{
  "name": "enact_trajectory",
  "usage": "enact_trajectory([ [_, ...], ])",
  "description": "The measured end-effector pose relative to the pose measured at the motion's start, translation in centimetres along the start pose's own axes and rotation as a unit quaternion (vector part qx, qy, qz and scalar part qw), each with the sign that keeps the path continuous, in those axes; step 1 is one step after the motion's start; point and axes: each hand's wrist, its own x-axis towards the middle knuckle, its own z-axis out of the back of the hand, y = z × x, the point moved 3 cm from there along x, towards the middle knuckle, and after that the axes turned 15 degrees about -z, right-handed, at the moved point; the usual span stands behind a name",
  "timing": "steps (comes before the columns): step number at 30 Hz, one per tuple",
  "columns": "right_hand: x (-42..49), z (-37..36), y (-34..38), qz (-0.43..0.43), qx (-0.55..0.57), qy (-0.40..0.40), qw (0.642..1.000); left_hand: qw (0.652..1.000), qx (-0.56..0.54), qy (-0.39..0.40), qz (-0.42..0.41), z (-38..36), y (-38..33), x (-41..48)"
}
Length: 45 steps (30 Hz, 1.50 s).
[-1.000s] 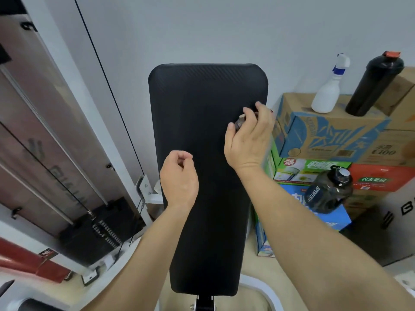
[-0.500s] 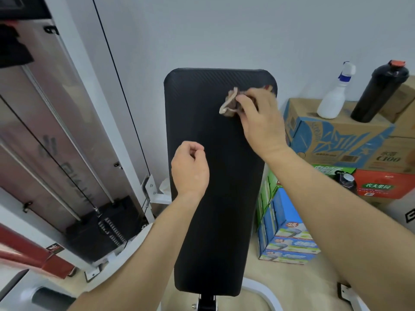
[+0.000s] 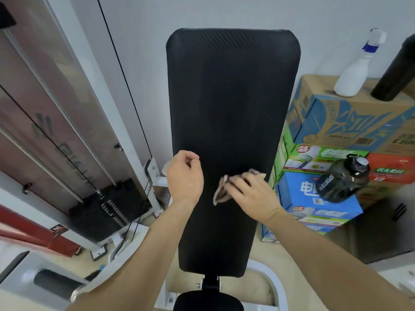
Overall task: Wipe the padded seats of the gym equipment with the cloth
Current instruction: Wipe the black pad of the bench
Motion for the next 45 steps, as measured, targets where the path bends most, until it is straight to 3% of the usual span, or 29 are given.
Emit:
enact_trajectory([
  [2,-0.3,0.4,0.2,0.060,-0.002,0.051,0.997,1.000,0.002,0.003,-0.003,0.2,-0.3,0.1],
  [4,3.1,2.3,-0.6,0.047,0.016,0.017,0.999,1.000,0.001,0.005,-0.007,0.4,-0.8,0.6],
  [7,12.6,7.5,-3.3,-0.075,0.037,-0.148,0.985,1.000,-0.012,-0.006,-0.002,1.0,-1.0,1.6],
  [10,20.3,11.1,-5.5,-0.217,0.033,-0.234,0.947,0.999,-0.023,-0.026,0.013,2.0,0.1,1.8],
  [13,20.9,8.9,-2.7,-0.223,0.028,-0.271,0.936,0.998,-0.022,-0.047,0.035,3.0,2.3,1.2],
  [16,14.8,2.9,3.4,-0.101,0.048,-0.205,0.972,0.997,-0.015,-0.050,0.061,3.3,5.3,-0.3],
  [20,6.8,-3.0,8.4,-0.038,0.057,-0.073,0.995,0.998,0.005,-0.021,0.067,3.7,8.7,-2.5],
  [24,-1.6,-6.9,12.0,0.122,-0.001,0.089,0.989,0.996,0.035,-0.011,0.086,4.7,10.6,-4.1],
  [28,-2.3,-6.6,11.6,0.145,-0.024,0.142,0.979,0.995,0.035,0.019,0.089,4.7,11.0,-4.6],
  [30,0.2,-4.6,10.1,0.112,-0.012,0.113,0.987,0.995,0.017,0.022,0.093,4.9,10.5,-4.5],
  [33,6.7,0.2,6.1,-0.006,0.004,-0.013,1.000,0.995,-0.001,0.027,0.096,5.2,9.0,-3.8],
  [37,14.7,4.9,2.4,-0.139,-0.008,-0.132,0.982,0.995,-0.022,0.007,0.100,5.2,7.8,-2.8],
  [41,13.1,1.4,5.8,-0.221,0.016,-0.189,0.957,0.985,-0.083,-0.054,0.143,4.5,9.9,-3.7],
  [45,7.3,-4.1,10.7,-0.212,0.050,-0.207,0.954,0.975,-0.100,-0.088,0.176,2.8,14.5,-7.3],
])
